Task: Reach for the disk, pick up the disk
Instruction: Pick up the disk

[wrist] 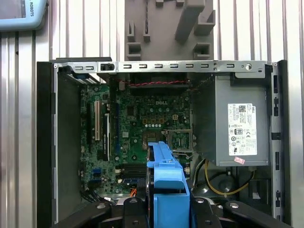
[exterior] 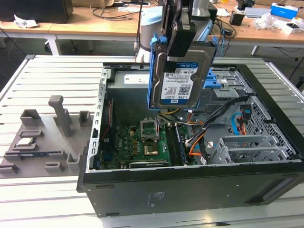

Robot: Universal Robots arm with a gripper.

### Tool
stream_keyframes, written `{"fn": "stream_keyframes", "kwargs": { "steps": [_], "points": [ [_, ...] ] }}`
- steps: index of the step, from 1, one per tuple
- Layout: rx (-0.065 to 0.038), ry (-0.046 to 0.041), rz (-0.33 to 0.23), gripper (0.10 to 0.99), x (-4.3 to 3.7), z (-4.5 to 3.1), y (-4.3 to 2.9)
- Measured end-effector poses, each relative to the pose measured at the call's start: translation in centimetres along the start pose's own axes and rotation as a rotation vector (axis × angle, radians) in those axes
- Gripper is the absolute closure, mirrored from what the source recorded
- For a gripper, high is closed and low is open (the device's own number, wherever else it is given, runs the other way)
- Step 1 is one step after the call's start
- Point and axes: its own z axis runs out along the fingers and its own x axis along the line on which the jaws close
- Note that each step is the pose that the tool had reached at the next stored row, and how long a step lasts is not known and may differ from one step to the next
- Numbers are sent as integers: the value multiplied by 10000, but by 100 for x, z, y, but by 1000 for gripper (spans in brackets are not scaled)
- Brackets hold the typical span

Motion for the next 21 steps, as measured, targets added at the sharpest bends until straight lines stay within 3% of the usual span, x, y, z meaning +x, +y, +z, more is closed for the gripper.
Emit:
{"fn": "stream_keyframes", "kwargs": {
  "steps": [21],
  "points": [
    [0,-1,1,718,302,2,-4]
  ]
}}
